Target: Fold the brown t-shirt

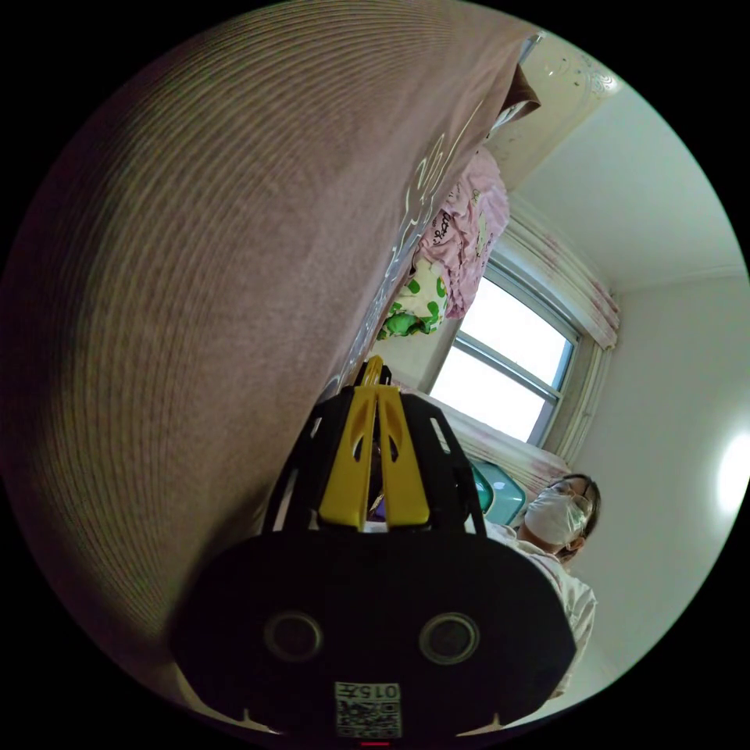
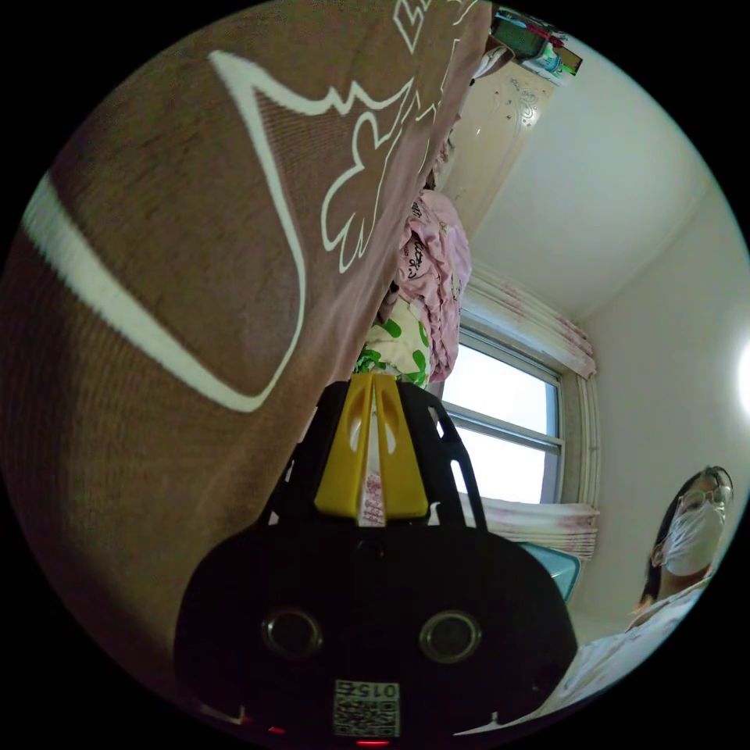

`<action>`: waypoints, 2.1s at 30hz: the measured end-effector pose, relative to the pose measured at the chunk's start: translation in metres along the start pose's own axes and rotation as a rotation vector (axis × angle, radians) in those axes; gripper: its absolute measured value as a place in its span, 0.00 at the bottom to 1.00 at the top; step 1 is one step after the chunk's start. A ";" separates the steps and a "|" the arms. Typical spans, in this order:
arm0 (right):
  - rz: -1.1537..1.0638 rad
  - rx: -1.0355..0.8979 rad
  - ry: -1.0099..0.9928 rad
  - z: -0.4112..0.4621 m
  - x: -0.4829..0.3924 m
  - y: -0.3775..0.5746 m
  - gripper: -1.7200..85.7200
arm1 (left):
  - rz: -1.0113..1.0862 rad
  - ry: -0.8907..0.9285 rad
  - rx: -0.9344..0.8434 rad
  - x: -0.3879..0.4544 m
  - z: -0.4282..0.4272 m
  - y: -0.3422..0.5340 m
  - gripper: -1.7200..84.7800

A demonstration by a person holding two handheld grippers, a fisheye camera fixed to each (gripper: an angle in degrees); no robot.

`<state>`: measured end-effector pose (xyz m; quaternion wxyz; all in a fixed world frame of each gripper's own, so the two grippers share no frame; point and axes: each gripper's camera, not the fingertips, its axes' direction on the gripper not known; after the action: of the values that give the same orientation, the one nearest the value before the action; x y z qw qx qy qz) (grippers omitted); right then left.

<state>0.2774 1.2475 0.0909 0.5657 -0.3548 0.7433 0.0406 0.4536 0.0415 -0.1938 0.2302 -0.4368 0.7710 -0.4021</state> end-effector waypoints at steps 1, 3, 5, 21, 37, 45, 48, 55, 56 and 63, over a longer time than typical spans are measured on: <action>0.000 0.000 0.000 -0.003 0.001 -0.002 0.01 | 0.000 0.000 0.000 0.000 -0.004 0.000 0.01; 0.000 0.000 -0.001 -0.017 0.004 -0.008 0.01 | 0.000 -0.001 0.000 0.000 -0.010 0.000 0.01; 0.000 0.000 -0.001 -0.028 0.007 -0.014 0.01 | 0.000 -0.001 0.000 0.000 -0.016 0.001 0.01; 0.001 0.001 -0.005 -0.132 0.053 -0.069 0.01 | -0.021 -0.003 0.014 0.008 -0.074 0.008 0.01; -0.012 0.008 -0.023 -0.231 0.138 -0.127 0.01 | 0.111 0.040 0.051 0.040 -0.115 0.030 0.01; 0.695 0.074 -1.130 -0.198 0.390 -0.083 0.01 | 0.950 -0.588 0.281 0.260 -0.146 0.184 0.01; 0.827 0.366 -1.458 -0.181 0.452 -0.054 0.01 | 1.172 -0.909 0.476 0.301 -0.152 0.255 0.02; 1.006 0.465 -1.803 -0.156 0.473 -0.039 0.08 | 1.038 -1.049 0.182 0.289 -0.157 0.277 0.06; 1.001 0.393 -1.810 -0.158 0.469 -0.041 0.09 | 1.032 -1.051 0.154 0.286 -0.155 0.278 0.07; 0.755 -0.056 -1.629 -0.207 0.444 -0.076 0.08 | 1.064 -1.211 -0.124 0.269 -0.144 0.282 0.08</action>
<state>0.1046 0.8813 -0.1948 0.8576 0.0382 0.1774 0.4812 0.0762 -0.0461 -0.3440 0.7438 -0.1651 0.6381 0.1110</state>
